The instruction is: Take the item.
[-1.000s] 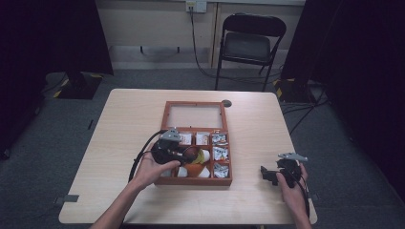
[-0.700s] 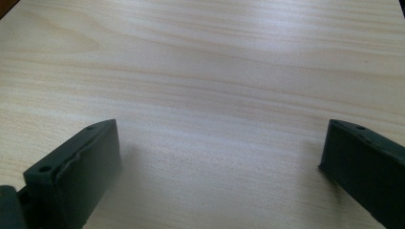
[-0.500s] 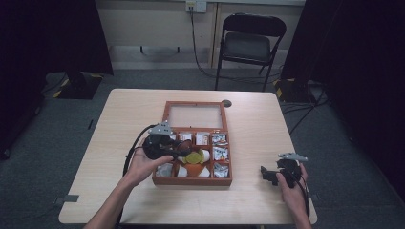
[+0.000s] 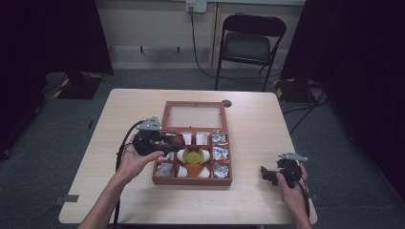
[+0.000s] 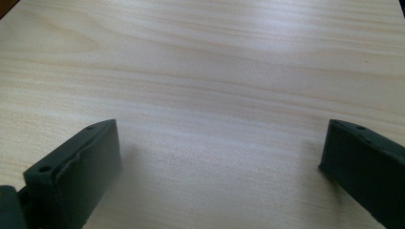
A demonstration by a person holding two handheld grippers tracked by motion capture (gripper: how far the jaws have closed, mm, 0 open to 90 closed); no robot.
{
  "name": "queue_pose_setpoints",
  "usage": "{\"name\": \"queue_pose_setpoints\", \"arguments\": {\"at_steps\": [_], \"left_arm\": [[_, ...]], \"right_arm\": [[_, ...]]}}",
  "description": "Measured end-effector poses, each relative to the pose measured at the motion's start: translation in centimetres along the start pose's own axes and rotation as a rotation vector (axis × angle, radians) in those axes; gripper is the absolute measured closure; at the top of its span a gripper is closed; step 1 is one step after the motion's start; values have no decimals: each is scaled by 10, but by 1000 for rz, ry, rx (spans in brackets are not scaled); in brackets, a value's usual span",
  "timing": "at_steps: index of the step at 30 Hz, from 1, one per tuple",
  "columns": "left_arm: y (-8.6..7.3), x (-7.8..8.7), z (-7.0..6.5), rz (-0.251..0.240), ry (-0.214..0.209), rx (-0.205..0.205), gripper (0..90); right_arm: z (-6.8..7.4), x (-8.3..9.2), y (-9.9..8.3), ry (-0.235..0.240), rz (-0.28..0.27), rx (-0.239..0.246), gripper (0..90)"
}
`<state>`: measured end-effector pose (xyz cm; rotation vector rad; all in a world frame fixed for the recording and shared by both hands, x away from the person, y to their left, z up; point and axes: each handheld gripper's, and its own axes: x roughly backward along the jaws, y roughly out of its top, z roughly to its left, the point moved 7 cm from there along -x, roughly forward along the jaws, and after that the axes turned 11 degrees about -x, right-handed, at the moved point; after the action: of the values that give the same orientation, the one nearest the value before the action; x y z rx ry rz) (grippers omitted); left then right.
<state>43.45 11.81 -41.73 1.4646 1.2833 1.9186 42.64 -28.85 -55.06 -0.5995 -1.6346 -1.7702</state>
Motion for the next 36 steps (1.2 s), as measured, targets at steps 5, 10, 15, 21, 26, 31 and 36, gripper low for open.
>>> {"name": "queue_pose_setpoints", "arguments": {"at_steps": [5, 10, 15, 21, 26, 31, 36], "left_arm": [[-2, 8, 6, -6, 25, 13, 569], [-4, 13, 12, -5, 50, 16, 569], [-6, 22, 20, -11, 87, 25, 569], [-10, 30, 29, -14, 126, 52, 569], [-6, 37, 32, -34, 174, 45, 569], [-14, 43, 42, -22, 213, 71, 569], [-19, 52, 48, -15, 246, 79, 569]], "right_arm": [[0, 0, 0, 0, 0, 0, 0], [0, 0, 0, 0, 0, 1, 0], [0, 0, 0, 0, 0, 0, 0], [0, 0, 0, 0, 0, 1, 0], [0, 0, 0, 0, 0, 0, 0], [0, 0, 0, 0, 0, 1, 0], [0, 0, 0, 0, 0, 0, 0]]}}
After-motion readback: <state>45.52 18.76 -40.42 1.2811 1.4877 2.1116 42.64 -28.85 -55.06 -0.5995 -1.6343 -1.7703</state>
